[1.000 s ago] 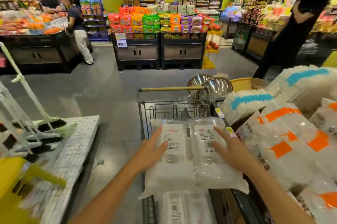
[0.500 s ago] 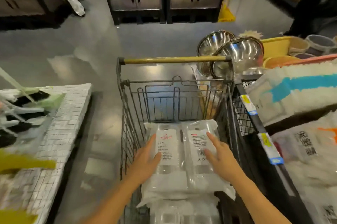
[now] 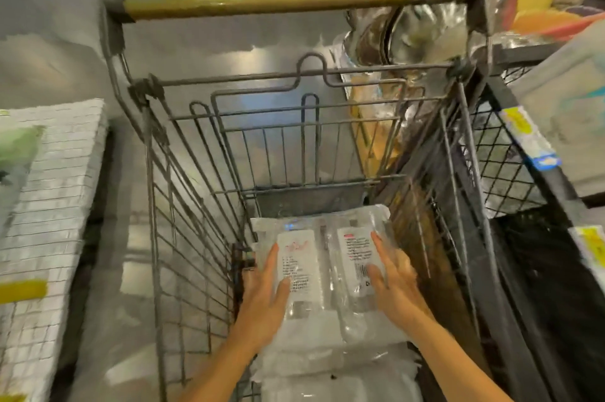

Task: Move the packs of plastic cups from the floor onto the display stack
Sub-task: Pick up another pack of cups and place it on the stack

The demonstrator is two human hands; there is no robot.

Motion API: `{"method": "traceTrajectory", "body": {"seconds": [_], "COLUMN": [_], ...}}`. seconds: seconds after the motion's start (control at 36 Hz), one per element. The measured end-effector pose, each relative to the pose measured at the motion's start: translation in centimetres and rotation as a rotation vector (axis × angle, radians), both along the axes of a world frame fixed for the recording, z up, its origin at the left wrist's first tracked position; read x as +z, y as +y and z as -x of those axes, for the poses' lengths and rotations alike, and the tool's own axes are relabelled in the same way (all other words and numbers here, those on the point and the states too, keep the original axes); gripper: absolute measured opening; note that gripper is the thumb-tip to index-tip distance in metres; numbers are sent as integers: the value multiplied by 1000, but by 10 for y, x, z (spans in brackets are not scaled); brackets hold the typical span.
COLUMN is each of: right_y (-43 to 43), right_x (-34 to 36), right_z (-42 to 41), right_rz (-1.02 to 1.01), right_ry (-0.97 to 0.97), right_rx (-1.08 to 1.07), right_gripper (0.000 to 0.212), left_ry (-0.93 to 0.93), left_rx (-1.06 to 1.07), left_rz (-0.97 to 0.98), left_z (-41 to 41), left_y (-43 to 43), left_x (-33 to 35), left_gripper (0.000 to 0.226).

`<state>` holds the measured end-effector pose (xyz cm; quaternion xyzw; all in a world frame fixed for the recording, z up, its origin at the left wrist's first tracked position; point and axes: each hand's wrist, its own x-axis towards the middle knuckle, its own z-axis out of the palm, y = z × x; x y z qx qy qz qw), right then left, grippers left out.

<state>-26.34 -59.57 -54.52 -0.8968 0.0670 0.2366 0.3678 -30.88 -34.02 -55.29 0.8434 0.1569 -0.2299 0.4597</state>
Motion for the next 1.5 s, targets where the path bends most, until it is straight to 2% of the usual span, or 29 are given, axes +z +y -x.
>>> {"method": "traceTrajectory", "body": {"seconds": [0.17, 0.33, 0.42, 0.64, 0.75, 0.83, 0.92, 1.08, 1.28, 1.39, 1.5], "right_y": [1, 2, 1, 2, 8, 21, 36, 79, 156, 208, 261], "right_x": [-1, 28, 67, 229, 305, 358, 403, 463, 517, 536, 538], "right_z": [-2, -2, -10, -56, -66, -66, -54, -19, 52, 108, 170], "right_rz": [-8, 109, 188, 477, 536, 537, 481, 394, 336, 327, 258], "right_ry": [61, 23, -33, -398, -504, -529, -565, -600, -688, -732, -733], "right_rx": [-5, 70, 138, 418, 537, 611, 654, 749, 912, 1018, 1074], "right_gripper": [54, 58, 59, 55, 55, 55, 54, 52, 50, 44, 47], "left_ry": [35, 36, 17, -181, -299, -337, -386, -448, -405, -390, -374], "left_rx": [31, -30, -99, -266, -247, -161, -64, 64, 209, 327, 469], "left_rz": [-41, -166, -264, -563, -696, -664, -620, -681, -836, -854, -849], "left_z": [0, -5, -18, -52, -46, -31, -3, 55, 149, 227, 317], "left_y": [-1, 6, 9, 7, 7, 14, 23, 46, 106, 130, 164], "left_x": [-5, 32, 75, 253, 331, 373, 413, 470, 497, 516, 519], "left_gripper": [60, 63, 62, 61, 60, 62, 69, 54, 77, 54, 54]}}
